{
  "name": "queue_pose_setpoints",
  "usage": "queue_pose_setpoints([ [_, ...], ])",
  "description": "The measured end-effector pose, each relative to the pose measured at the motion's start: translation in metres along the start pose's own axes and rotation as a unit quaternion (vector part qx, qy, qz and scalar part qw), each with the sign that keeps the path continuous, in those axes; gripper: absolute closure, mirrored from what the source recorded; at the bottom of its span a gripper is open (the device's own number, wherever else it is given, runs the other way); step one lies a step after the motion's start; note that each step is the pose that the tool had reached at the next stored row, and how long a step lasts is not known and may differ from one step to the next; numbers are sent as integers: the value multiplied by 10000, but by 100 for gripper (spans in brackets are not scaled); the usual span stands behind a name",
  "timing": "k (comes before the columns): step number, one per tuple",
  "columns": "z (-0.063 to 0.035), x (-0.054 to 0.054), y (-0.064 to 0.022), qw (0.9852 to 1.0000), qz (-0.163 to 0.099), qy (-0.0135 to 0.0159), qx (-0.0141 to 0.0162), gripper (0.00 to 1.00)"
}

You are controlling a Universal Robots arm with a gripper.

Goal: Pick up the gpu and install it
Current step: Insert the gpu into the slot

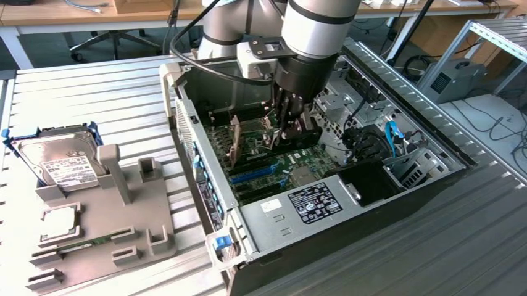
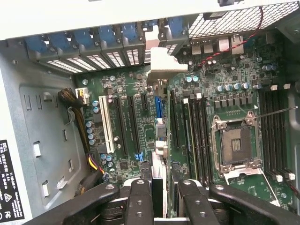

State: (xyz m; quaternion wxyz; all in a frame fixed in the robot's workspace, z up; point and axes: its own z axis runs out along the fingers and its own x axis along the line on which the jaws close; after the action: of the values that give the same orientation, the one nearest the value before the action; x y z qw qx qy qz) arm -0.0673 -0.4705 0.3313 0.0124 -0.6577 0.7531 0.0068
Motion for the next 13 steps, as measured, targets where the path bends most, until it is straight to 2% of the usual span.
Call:
queue_pose_setpoints([
  [6,19,11,18,10000,0,-1,0,74],
  [13,107,15,27,10000,0,-1,0,74],
])
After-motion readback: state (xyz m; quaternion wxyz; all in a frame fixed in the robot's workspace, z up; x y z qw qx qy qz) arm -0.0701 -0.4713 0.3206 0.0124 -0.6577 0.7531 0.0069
